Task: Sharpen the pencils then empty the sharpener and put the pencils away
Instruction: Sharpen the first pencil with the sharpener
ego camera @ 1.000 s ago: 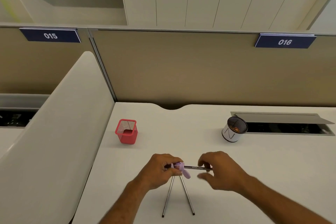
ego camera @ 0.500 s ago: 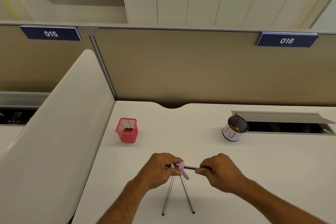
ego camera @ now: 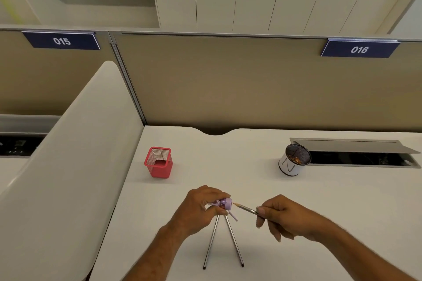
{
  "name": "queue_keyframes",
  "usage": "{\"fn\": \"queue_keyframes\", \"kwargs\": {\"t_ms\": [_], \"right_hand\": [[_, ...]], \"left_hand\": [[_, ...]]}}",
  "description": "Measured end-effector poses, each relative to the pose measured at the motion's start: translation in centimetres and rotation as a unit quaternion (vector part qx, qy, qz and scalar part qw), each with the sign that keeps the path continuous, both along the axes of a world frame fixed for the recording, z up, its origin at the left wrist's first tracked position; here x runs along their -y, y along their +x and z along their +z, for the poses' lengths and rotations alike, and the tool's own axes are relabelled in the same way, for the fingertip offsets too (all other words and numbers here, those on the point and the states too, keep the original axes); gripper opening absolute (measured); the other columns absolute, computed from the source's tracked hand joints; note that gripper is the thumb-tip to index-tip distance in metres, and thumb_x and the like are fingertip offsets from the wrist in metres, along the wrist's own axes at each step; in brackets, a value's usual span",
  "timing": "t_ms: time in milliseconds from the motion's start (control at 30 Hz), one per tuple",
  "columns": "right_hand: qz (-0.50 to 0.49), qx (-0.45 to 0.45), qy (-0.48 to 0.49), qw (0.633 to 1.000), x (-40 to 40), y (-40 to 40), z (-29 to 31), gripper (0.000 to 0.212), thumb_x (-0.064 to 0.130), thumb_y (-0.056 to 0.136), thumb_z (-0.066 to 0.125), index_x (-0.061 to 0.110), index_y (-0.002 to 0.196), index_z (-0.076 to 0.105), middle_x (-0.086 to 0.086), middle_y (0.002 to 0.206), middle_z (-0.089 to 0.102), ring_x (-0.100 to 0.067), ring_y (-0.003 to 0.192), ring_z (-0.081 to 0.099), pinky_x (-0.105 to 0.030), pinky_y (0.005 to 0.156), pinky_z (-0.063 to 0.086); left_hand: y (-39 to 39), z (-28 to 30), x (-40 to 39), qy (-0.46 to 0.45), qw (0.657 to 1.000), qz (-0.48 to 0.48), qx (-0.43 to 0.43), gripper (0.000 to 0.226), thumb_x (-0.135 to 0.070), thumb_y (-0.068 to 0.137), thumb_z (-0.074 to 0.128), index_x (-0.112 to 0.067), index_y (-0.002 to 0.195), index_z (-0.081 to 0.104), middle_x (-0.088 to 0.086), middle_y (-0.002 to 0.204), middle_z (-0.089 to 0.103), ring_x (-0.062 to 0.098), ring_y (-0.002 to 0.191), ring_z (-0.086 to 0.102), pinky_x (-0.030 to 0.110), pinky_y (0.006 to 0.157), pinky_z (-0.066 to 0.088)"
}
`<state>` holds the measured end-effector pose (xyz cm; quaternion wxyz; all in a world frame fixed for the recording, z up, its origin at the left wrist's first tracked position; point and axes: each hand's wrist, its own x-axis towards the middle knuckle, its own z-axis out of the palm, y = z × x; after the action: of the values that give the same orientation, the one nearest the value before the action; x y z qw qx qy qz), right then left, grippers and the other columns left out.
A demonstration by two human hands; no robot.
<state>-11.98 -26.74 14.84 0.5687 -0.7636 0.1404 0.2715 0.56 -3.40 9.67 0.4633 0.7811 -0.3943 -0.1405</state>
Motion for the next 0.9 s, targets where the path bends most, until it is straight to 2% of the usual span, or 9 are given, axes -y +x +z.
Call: {"fn": "queue_keyframes", "kwargs": {"t_ms": [133,333,533,700,833,900], "right_hand": [[-0.056,0.013,0.046,0.997,0.2,-0.4,-0.4,0.036,0.033,0.1,0.05,0.007,0.087,0.071,-0.012,0.059,0.064,-0.014,0.037,0.038,-0.023,0.04,0.027],[-0.125,0.055,0.045,0.99,0.0,-1.0,-1.1,0.02,0.03,0.08,0.074,0.01,0.081,0.07,-0.013,0.067,0.068,-0.017,0.047,0.048,-0.024,0.044,0.034],[-0.178,0.077,0.039,0.98,-0.7,-1.4,-1.5,0.02,0.019,0.073,0.084,0.008,0.077,0.068,-0.011,0.066,0.068,-0.018,0.051,0.052,-0.025,0.045,0.037],[-0.2,0.113,-0.012,0.973,-1.5,-1.1,-1.4,0.019,0.01,0.069,0.087,0.007,0.074,0.069,-0.005,0.06,0.063,-0.012,0.05,0.053,-0.019,0.045,0.042],[-0.174,0.12,-0.062,0.975,-1.8,-0.9,-1.2,0.018,0.014,0.069,0.088,0.012,0.072,0.07,-0.002,0.06,0.067,-0.016,0.052,0.055,-0.029,0.051,0.046],[-0.158,0.12,-0.092,0.976,-1.8,-0.8,-1.2,0.018,0.019,0.068,0.088,0.017,0.071,0.07,0.0,0.061,0.068,-0.013,0.051,0.055,-0.029,0.052,0.047]], "left_hand": [[-0.1,-0.1,-0.2,-0.02,0.999,0.029,-0.022,0.029,-0.017,0.078,0.077,-0.033,0.101,0.07,-0.023,0.098,0.07,0.009,0.09,0.062,0.017,0.079,0.049],[-0.7,-0.7,-0.3,-0.05,0.995,0.058,-0.063,0.025,-0.017,0.079,0.076,-0.032,0.098,0.071,-0.013,0.098,0.072,0.017,0.093,0.065,0.016,0.081,0.05],[-0.8,-1.1,-0.5,-0.055,0.994,0.063,-0.065,0.024,-0.017,0.079,0.076,-0.03,0.099,0.071,-0.012,0.101,0.072,0.019,0.097,0.066,0.027,0.084,0.055],[-0.9,-1.1,-0.3,-0.06,0.995,0.053,-0.051,0.026,-0.019,0.08,0.075,-0.032,0.102,0.07,-0.015,0.103,0.071,0.017,0.096,0.065,0.022,0.082,0.054],[-0.8,-1.3,-0.5,-0.057,0.996,0.048,-0.045,0.027,-0.025,0.082,0.075,-0.033,0.107,0.071,-0.018,0.104,0.071,0.015,0.096,0.066,0.026,0.083,0.055],[-0.9,-1.1,-0.5,-0.056,0.997,0.038,-0.034,0.025,-0.029,0.082,0.073,-0.034,0.106,0.07,-0.021,0.105,0.07,0.013,0.096,0.065,0.025,0.083,0.054]]}}
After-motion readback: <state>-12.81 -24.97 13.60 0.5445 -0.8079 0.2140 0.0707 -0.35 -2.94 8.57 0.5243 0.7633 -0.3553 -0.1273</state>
